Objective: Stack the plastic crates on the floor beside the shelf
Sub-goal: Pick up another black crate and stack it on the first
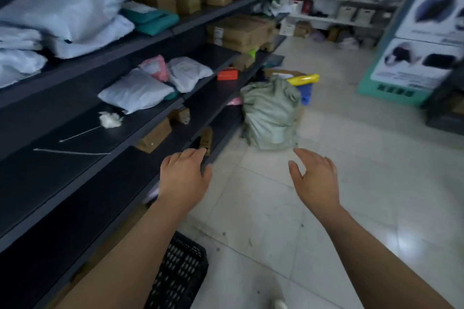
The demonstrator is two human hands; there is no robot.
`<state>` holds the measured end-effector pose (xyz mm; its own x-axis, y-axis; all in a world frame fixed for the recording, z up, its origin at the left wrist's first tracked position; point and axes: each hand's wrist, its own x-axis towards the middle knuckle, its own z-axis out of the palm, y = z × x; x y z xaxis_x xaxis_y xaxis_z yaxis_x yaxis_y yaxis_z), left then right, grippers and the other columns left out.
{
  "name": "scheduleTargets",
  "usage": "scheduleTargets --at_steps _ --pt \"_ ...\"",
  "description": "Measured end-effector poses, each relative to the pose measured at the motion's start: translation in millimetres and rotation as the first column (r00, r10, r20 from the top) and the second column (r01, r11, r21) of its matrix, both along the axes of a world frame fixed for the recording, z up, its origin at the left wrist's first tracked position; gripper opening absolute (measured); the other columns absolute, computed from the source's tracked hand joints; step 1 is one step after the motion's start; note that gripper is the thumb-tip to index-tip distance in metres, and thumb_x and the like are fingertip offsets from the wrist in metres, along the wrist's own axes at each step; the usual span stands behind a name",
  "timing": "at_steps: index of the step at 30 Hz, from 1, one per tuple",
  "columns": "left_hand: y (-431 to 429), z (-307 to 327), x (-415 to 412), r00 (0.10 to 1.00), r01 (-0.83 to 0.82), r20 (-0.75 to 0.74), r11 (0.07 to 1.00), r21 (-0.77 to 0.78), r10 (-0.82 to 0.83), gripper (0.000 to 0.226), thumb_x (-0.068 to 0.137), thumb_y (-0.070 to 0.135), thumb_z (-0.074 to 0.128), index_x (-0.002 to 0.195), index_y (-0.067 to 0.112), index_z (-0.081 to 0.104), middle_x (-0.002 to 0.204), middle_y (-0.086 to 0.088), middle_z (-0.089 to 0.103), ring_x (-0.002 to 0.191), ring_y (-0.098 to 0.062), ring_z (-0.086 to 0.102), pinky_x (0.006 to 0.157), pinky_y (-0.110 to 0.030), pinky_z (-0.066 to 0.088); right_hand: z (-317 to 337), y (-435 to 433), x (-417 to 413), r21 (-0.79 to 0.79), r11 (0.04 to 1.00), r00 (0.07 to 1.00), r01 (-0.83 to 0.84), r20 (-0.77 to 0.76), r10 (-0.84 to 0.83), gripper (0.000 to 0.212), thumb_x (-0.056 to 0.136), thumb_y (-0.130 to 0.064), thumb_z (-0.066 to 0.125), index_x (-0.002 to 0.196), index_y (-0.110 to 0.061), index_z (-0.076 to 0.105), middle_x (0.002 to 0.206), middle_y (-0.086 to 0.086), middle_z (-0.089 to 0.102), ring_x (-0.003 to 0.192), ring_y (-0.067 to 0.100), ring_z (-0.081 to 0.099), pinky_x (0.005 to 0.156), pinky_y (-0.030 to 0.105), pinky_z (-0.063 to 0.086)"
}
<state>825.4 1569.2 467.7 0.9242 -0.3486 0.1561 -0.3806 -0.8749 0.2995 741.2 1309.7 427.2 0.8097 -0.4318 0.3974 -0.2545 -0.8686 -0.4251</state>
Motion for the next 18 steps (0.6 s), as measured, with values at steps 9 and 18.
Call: scheduleTargets --at_steps 9,18 --pt "-190 8 -37 0.924 0.379 0.066 0.926 -0.004 -0.377 0.042 0.087 0.035 0.051 0.123 0.014 0.060 0.116 -0.013 0.066 0.100 -0.037 0.061 0.088 -0.042 0.043 10 -136 -128 0.020 0.918 0.918 0.395 0.016 -0.395 0.033 0.090 -0.026 0.058 0.120 -0.013 0.063 0.121 0.008 0.066 0.114 0.029 0.059 0.106 0.049 0.033" --pt "-402 12 -119 0.770 0.636 0.099 0.771 -0.036 -0.631 0.046 0.085 0.035 0.051 0.124 0.012 0.060 0.114 -0.014 0.067 0.100 -0.038 0.062 0.089 -0.043 0.044 14 -275 -272 0.026 0.737 0.737 0.676 -0.020 -0.675 0.032 0.088 -0.023 0.061 0.118 -0.014 0.064 0.120 0.007 0.067 0.114 0.030 0.058 0.104 0.045 0.033"
